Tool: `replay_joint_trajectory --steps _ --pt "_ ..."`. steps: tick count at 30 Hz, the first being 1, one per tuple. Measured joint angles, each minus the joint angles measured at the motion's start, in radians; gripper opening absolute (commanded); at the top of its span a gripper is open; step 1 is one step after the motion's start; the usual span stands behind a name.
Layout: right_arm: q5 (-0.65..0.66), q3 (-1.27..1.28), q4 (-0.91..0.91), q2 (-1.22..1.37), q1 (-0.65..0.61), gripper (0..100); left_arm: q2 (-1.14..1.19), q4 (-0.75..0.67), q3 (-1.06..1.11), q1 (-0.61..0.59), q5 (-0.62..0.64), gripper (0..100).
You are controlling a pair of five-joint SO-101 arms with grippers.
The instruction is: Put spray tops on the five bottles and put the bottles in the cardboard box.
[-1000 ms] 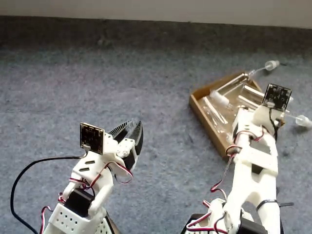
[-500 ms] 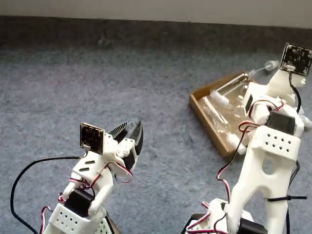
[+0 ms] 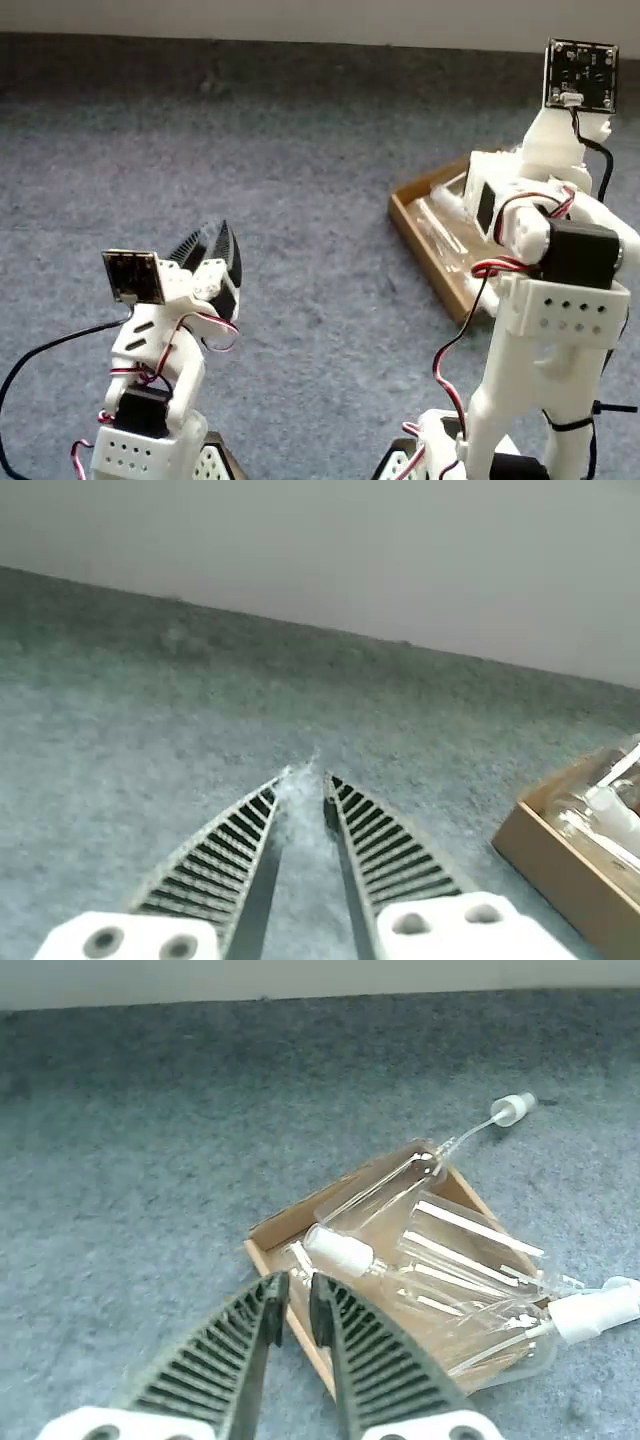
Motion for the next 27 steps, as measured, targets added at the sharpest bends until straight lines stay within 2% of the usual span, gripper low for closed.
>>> replay_joint_trajectory --steps 5,9,15,19,23,27 --pt "0.0 -0.239 0.215 -0.002 -0.089 0.9 0.0 0.0 -0.023 -0.083 -0.207 0" --pt "0.0 -0.4 0.261 -0.037 -0.109 0.9 0.0 0.043 -0.066 -0.118 -0.233 0" --pt "0.0 -0.411 0.264 -0.255 -0.12 0.9 -0.002 0.278 -0.207 -0.157 -0.233 0" --pt "0.0 -0.33 0.265 -0.411 -0.124 0.9 -0.002 0.316 -0.216 -0.187 -0.233 0" --pt "0.0 -0.106 0.265 -0.523 -0.121 0.9 -0.003 0.316 -0.137 -0.193 -0.235 0" --pt "0.0 0.146 0.178 -0.643 -0.123 0.9 -0.005 0.316 -0.015 -0.192 -0.327 0"
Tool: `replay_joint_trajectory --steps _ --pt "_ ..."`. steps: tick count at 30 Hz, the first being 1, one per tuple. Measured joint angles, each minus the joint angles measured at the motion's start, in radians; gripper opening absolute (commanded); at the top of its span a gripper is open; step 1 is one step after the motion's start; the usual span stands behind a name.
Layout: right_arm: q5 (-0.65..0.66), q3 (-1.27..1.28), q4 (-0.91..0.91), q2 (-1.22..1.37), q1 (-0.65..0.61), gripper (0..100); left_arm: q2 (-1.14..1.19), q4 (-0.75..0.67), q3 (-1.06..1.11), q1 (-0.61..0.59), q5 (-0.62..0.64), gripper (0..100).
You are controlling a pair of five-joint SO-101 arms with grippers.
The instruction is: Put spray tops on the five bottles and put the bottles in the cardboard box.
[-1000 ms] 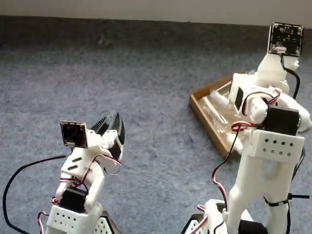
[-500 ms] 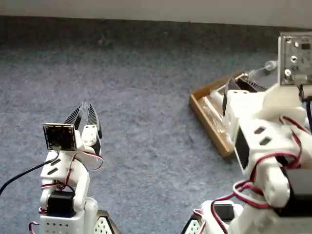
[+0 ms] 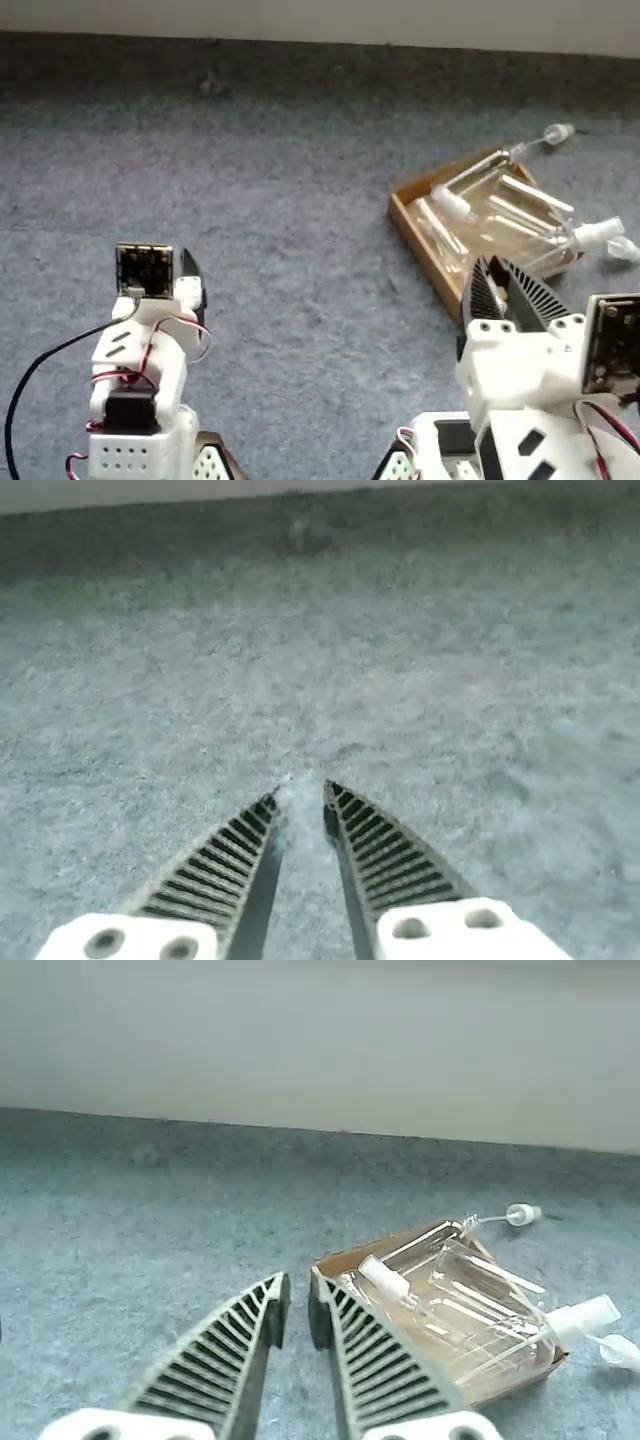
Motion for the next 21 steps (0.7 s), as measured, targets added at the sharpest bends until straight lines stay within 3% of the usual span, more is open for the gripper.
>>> replay_joint_trajectory --steps 7,13,21 --pt "0.0 0.494 -0.241 -0.293 -0.002 0.9 0.0 0.014 0.081 0.0 -0.087 0" --pt "-0.002 0.891 -0.37 -0.603 -0.002 0.9 0.0 0.135 0.081 -0.015 -0.092 0" --pt "-0.002 1.089 -0.371 -0.644 -0.002 0.9 0.0 0.296 0.081 -0.015 -0.095 0"
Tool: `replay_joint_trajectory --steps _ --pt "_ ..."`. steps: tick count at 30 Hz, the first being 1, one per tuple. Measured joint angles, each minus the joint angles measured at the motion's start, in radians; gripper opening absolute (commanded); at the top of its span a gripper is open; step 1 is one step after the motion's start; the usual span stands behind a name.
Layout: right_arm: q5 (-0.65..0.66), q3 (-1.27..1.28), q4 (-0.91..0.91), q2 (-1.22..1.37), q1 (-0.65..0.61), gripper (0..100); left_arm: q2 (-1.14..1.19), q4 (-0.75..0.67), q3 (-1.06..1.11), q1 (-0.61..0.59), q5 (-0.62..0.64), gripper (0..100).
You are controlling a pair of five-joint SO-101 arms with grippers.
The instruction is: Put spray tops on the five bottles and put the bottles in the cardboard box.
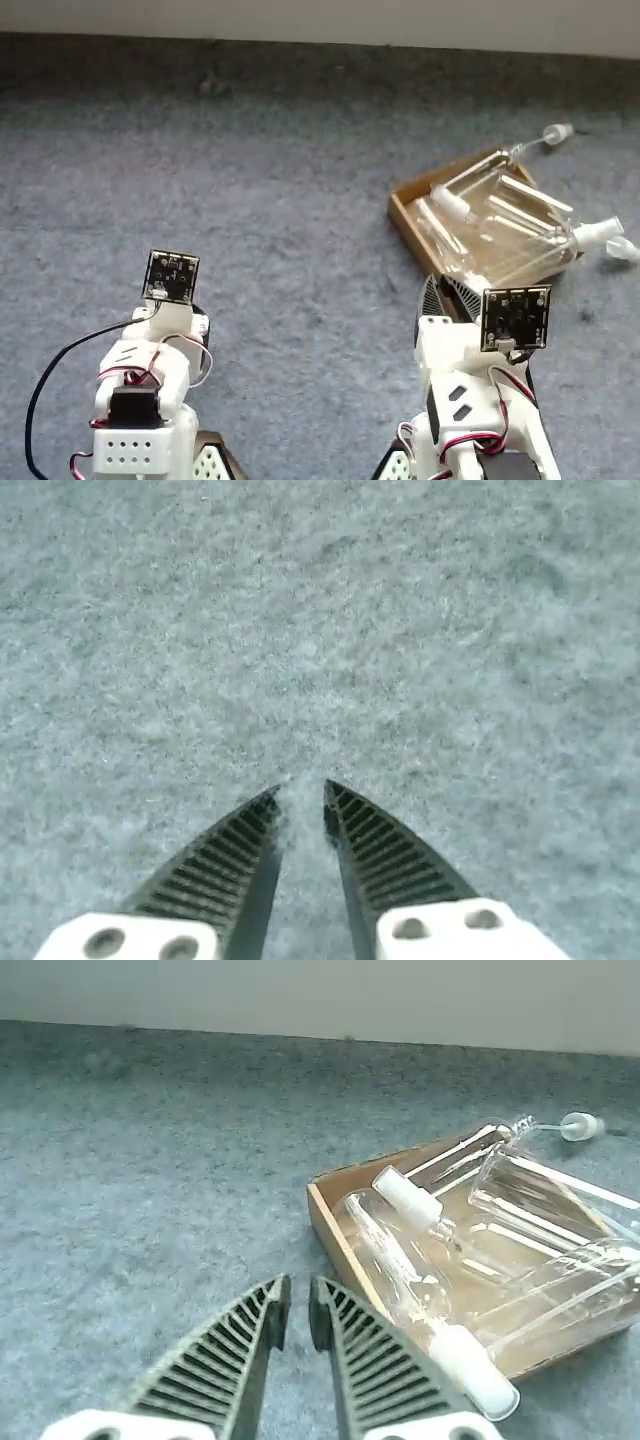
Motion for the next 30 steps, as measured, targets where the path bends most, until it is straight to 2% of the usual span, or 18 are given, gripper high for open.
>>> replay_joint_trajectory --steps 14,20,30 --pt "0.0 0.394 0.0 -0.009 0.032 0.9 0.0 0.173 0.0 0.0 0.0 0" --pt "0.0 0.532 0.0 -0.009 0.035 0.9 0.0 0.178 0.0 0.0 0.0 0" --pt "0.0 0.559 -0.015 -0.015 0.037 0.9 0.0 0.178 0.0 0.0 0.0 0"
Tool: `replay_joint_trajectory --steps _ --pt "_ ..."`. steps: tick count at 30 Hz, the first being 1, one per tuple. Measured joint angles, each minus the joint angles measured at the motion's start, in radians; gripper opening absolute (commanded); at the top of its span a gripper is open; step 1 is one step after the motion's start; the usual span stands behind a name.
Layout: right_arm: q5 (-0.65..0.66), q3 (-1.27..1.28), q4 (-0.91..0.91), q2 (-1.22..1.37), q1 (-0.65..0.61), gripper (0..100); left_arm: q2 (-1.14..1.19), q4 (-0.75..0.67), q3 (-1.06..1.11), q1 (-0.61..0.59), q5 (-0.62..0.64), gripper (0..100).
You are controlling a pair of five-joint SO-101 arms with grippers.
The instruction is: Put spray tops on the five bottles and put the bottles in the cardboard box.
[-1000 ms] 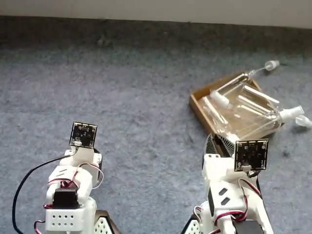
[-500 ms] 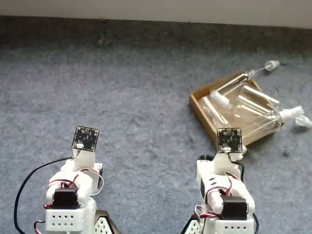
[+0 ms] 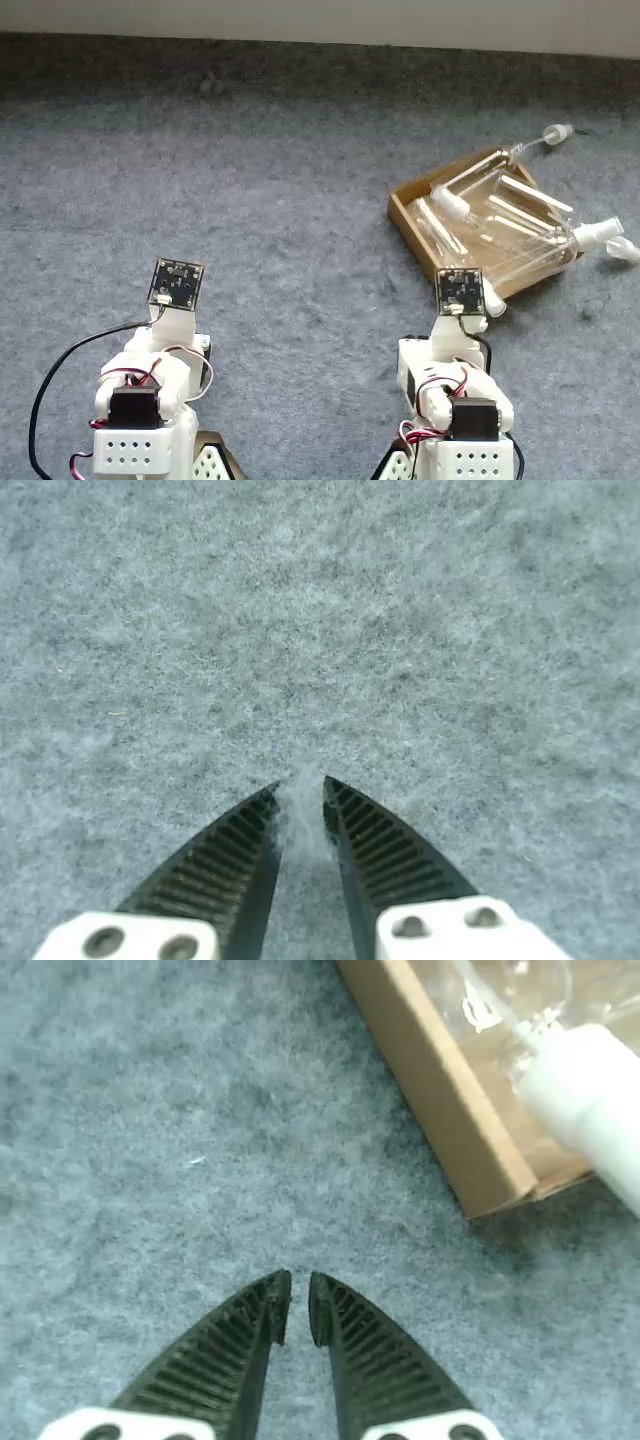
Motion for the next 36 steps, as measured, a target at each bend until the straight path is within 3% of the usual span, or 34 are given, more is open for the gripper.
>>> replay_joint_trajectory --steps 11,18,36 --pt "0.0 0.002 -0.002 0.0 0.0 0.9 0.0 0.0 0.0 0.0 0.003 0" --pt "0.0 0.002 -0.002 0.0 0.0 0.9 0.0 0.003 0.0 -0.058 0.118 0" --pt "0.0 0.002 -0.002 0.0 0.0 0.9 0.0 0.003 0.0 -0.095 0.127 0"
